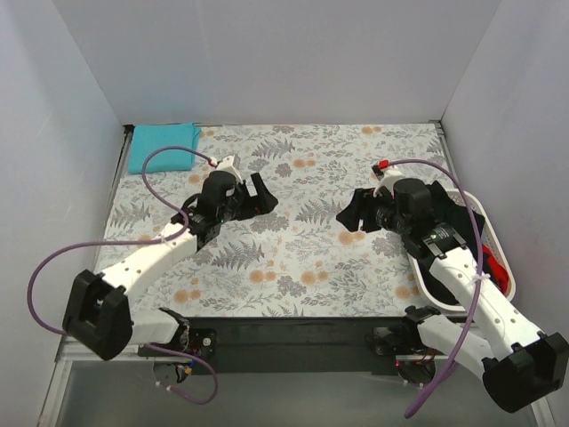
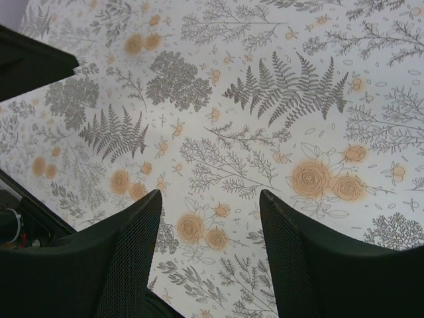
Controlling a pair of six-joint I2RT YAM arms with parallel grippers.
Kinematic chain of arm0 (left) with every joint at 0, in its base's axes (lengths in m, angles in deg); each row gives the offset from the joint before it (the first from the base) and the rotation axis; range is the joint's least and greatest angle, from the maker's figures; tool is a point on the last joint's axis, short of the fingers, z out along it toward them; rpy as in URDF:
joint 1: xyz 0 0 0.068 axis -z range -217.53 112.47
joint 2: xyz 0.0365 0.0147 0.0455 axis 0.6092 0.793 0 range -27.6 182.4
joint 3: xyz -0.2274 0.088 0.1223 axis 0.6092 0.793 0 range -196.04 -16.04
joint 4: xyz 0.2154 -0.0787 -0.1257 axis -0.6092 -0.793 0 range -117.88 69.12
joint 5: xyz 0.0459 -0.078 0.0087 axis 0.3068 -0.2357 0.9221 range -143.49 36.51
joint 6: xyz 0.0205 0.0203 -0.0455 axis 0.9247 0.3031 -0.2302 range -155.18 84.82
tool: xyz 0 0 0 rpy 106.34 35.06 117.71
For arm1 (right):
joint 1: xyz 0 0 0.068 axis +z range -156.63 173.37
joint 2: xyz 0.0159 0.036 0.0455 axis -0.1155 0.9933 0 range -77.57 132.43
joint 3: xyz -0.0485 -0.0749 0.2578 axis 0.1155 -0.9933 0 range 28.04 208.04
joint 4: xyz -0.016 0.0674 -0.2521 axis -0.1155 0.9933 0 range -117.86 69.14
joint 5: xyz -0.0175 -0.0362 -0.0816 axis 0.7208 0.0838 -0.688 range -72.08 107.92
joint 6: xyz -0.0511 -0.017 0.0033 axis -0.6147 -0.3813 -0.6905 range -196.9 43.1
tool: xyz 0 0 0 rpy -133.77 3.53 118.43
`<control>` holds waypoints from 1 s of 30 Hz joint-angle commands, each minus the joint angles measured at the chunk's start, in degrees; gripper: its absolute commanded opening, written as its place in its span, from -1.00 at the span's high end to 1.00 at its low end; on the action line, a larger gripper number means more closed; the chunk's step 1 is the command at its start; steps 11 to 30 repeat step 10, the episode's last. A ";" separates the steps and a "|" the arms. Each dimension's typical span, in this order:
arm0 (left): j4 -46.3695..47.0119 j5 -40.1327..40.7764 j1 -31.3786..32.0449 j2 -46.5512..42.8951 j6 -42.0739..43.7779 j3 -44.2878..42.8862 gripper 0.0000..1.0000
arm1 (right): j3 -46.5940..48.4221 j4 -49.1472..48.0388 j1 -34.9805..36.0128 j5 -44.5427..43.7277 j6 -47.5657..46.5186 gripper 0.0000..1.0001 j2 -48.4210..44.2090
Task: Fold and stack the t-shirts
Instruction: Reset both grippers
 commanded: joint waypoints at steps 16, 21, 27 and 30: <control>-6.55 -1.86 11.00 -12.48 4.90 2.95 -0.81 | -10.91 -2.20 0.25 -1.71 2.42 -0.40 -7.06; -6.55 -1.86 11.00 -12.48 4.90 2.95 -0.81 | -10.91 -2.20 0.25 -1.71 2.42 -0.40 -7.06; -6.55 -1.86 11.00 -12.48 4.90 2.95 -0.81 | -10.91 -2.20 0.25 -1.71 2.42 -0.40 -7.06; -6.55 -1.86 11.00 -12.48 4.90 2.95 -0.81 | -10.91 -2.20 0.25 -1.71 2.42 -0.40 -7.06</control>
